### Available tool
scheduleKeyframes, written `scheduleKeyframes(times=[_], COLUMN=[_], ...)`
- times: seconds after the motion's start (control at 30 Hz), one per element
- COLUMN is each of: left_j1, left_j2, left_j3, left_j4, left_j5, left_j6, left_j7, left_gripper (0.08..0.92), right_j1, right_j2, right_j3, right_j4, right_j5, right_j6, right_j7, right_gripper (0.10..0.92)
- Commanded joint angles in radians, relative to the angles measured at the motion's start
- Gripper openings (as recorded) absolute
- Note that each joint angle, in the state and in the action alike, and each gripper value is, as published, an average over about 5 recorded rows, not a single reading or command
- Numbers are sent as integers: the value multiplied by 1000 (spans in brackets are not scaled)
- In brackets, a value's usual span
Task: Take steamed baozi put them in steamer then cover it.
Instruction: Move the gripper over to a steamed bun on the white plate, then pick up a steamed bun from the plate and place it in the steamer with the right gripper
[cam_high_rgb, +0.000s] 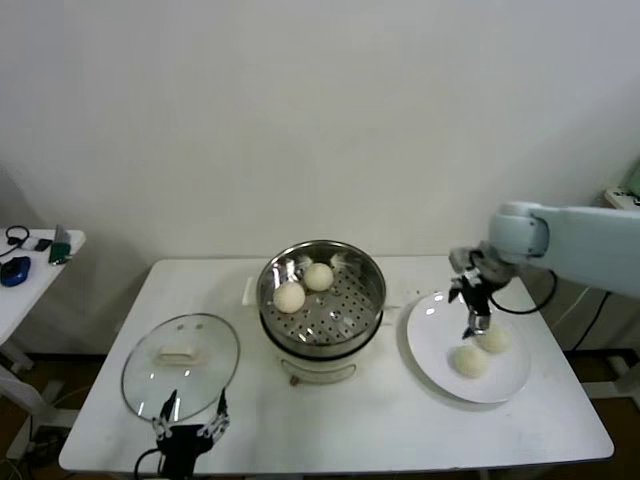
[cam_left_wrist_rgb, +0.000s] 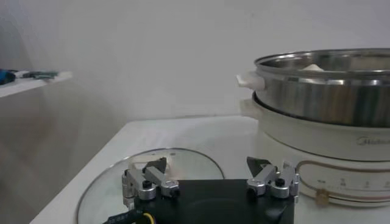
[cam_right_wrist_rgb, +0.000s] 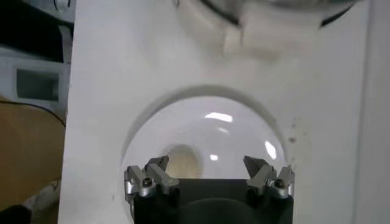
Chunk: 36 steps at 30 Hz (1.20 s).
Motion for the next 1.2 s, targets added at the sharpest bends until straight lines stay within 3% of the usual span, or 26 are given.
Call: scheduleKeyframes(times=[0.03,0.53,0.87,1.2], left_j1=[4,8,4,8], left_j2=[-1,2,1,-7], left_j3=[-1,3,5,8], left_j4=[2,5,4,-2], left_j5=[2,3,3,15], left_j6=[-2,-6,-3,-4], left_j7=[-1,-4,-4,-6], left_gripper=[823,823,823,823], right_j1=[-292,-420,-417,-203], right_j2=[-118,-56,-60,-53], right_j3=[171,290,302,243], right_j4=[-45,-125,-117,-72], right_j5=[-174,-209,-211,-191], right_j6=[-9,-41,-41,51], right_j7=[32,101,97,12], right_gripper=[823,820,740,699])
